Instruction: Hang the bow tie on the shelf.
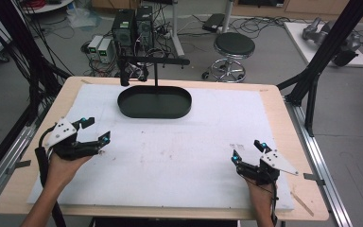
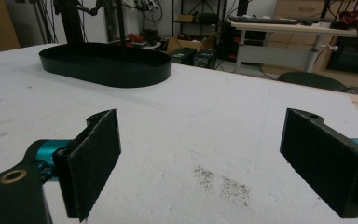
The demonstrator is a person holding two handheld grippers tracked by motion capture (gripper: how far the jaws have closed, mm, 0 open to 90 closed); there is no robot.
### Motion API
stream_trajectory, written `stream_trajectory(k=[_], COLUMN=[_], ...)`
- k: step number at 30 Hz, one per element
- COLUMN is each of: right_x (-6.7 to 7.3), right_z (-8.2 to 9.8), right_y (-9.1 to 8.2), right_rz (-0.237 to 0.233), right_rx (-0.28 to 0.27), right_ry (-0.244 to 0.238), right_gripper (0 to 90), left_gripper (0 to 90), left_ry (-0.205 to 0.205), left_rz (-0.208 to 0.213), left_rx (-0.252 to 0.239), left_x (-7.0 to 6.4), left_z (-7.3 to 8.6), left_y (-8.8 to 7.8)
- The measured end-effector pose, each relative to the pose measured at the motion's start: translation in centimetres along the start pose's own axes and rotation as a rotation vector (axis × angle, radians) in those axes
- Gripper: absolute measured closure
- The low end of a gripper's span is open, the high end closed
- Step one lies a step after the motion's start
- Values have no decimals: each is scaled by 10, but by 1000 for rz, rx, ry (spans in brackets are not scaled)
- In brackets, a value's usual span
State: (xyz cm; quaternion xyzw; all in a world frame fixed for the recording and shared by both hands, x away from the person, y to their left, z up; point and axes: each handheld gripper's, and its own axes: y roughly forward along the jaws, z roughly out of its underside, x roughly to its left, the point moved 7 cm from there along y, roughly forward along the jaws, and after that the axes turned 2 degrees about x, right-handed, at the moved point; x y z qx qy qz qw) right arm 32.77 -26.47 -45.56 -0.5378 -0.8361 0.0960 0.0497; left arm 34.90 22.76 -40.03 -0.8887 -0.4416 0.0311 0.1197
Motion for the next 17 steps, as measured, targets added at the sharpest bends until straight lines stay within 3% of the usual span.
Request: stream_trajectory(k=[10, 17], right_x=[1, 1], right_z=[0, 0], right_y=[0, 0], right_rz=[0, 2], right_rx=[5, 5], right_ry=[3, -5], right_gripper=[115, 115], left_gripper=[220, 220], left_ry=[-63, -78], left_rz=[6, 0], left_rx=[27, 50], left_x=[-7, -9], left_z=[39, 50], left_y=[-12, -16])
